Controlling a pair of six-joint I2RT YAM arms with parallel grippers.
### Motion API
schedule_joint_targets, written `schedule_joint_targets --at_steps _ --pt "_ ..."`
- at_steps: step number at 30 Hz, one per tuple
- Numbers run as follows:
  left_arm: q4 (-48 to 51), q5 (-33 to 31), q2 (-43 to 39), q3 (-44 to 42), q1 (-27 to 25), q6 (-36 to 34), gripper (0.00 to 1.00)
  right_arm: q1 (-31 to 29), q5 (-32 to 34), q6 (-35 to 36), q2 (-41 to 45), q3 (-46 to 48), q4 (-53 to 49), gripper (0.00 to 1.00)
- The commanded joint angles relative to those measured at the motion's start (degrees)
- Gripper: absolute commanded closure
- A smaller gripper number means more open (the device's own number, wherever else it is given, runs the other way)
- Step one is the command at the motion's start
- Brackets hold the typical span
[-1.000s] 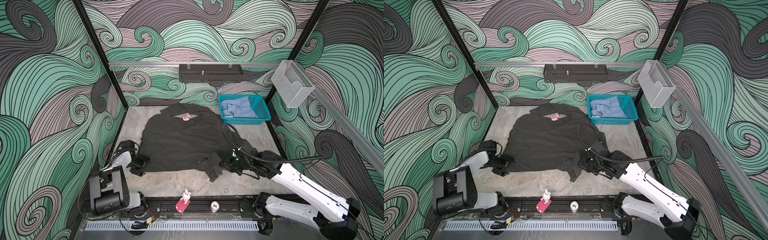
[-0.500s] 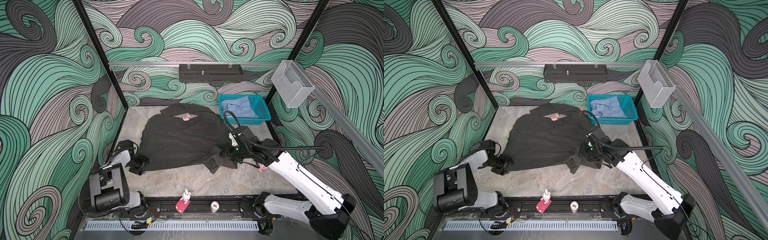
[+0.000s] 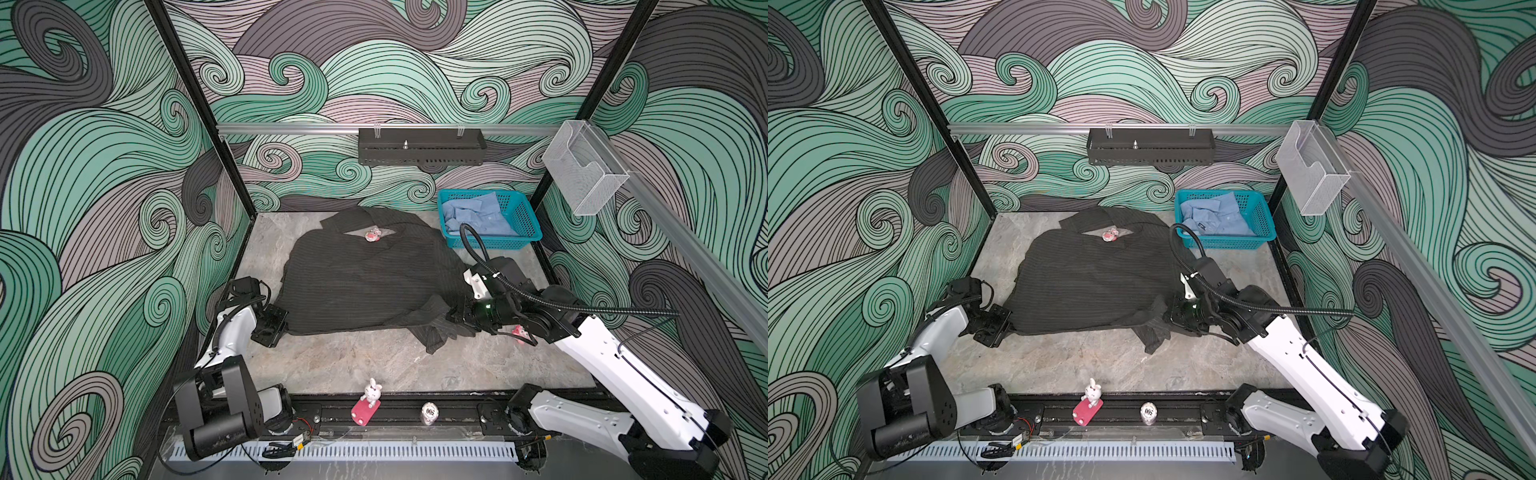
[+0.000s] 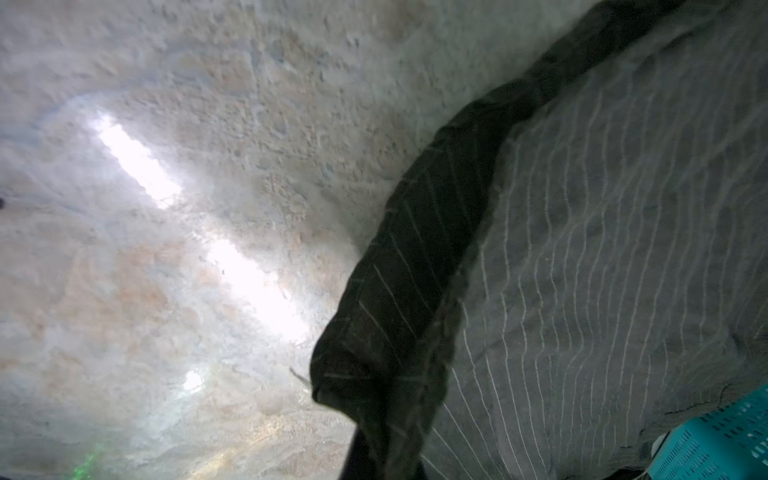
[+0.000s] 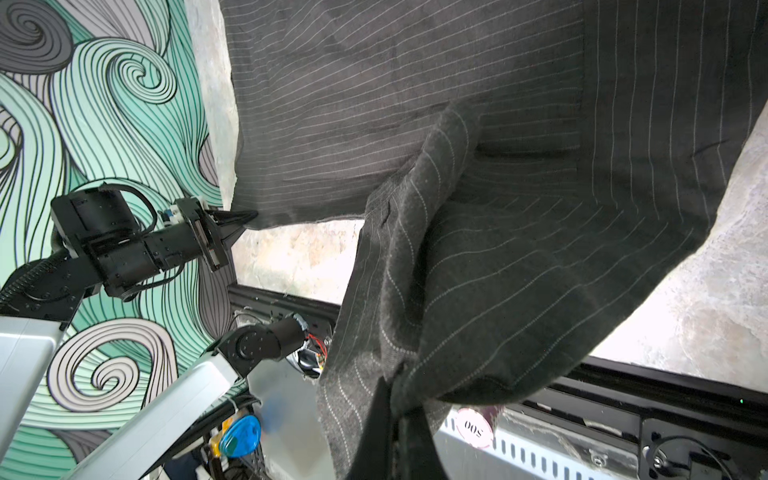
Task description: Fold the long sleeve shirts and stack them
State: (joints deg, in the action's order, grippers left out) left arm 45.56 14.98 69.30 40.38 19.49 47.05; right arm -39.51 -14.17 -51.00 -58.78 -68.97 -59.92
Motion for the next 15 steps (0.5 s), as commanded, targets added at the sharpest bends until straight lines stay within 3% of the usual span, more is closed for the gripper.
schedule_joint_targets --at_steps 1,8,15 --pt "5.7 0.5 -1.3 1.9 0.4 -2.9 1.0 0.3 -0.8 1.8 0.2 -0.9 -2.9 1.0" --pt "3.9 3.5 7.1 7.6 0.4 -3.1 1.0 1.6 -0.1 5.6 -9.2 -6.5 -1.2 1.0" --pt "4.1 4.8 14.8 16.7 0.3 -3.6 1.0 6.2 -0.1 12.6 -22.2 -19.8 -0.7 1.0"
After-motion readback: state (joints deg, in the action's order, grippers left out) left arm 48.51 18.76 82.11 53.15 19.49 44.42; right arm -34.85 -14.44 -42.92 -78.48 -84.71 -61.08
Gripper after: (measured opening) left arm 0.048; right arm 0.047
